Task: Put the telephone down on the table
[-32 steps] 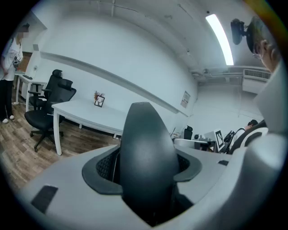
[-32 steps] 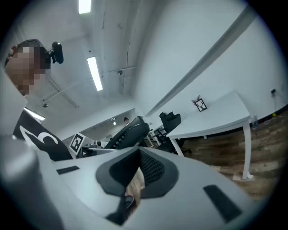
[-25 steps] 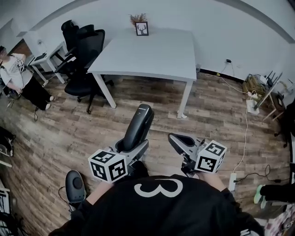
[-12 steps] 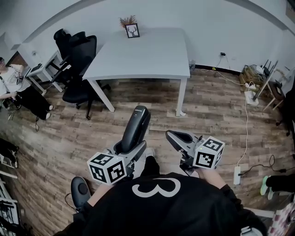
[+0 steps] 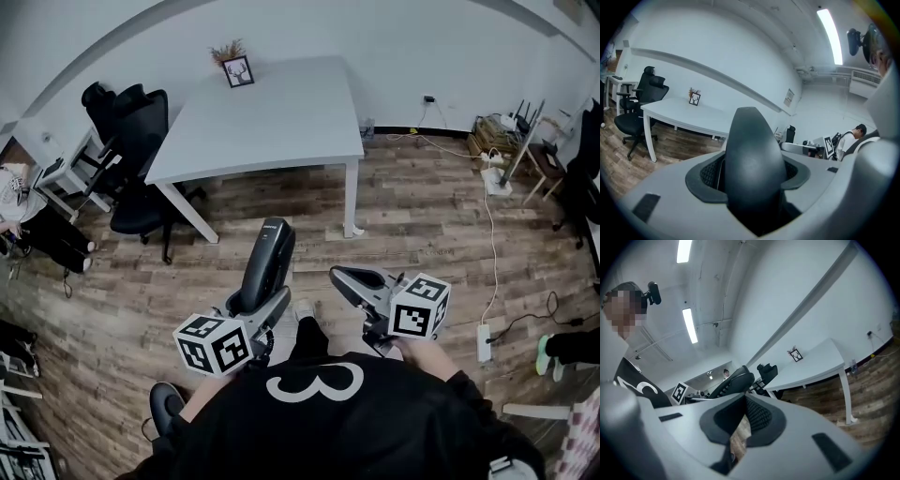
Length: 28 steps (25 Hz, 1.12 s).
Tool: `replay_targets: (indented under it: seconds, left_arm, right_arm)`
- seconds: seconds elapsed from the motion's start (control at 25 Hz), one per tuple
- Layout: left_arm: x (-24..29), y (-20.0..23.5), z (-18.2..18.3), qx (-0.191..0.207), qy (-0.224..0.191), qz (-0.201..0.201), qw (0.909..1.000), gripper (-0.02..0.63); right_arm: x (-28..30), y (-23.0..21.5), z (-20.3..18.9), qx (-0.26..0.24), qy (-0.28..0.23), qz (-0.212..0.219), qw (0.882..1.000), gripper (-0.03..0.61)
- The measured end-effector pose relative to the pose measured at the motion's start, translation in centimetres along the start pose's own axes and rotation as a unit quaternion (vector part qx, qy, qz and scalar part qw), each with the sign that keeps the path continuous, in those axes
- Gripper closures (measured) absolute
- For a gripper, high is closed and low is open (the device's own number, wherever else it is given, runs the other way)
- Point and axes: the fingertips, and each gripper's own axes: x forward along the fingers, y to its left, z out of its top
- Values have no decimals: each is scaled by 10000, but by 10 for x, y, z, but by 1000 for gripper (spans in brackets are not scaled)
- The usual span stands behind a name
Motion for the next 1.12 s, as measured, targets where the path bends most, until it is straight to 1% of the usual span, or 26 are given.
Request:
replay_targets:
  seconds: [0.28, 0.36, 0.48, 0.56, 0.8, 1.0, 1.12]
  left_arm:
    - [50, 14, 18, 12, 172, -361, 9992, 321]
    - [63, 24, 26, -6, 216, -437, 9988, 321]
    - [86, 48, 49, -74, 278, -486, 9984, 321]
    - [99, 65, 61, -122, 281, -469, 9984, 321]
    - [131, 115, 80, -263, 317, -354, 9985, 321]
    - [162, 181, 120, -450, 378, -165, 9981, 321]
    - [177, 220, 142, -563, 351, -30, 9978, 321]
  right_arm:
    - [5, -45, 12, 140, -104, -379, 9991, 571]
    - [15, -58, 19, 185, -123, -453, 9987, 571]
    - [41, -81, 36, 248, -59, -528, 9983, 571]
    - [59, -95, 44, 279, 17, -532, 9982, 571]
    - [109, -134, 57, 345, 207, -450, 9982, 571]
    - [180, -178, 80, 523, 456, -366, 9969, 571]
    - [222, -202, 94, 529, 603, -293, 9963, 571]
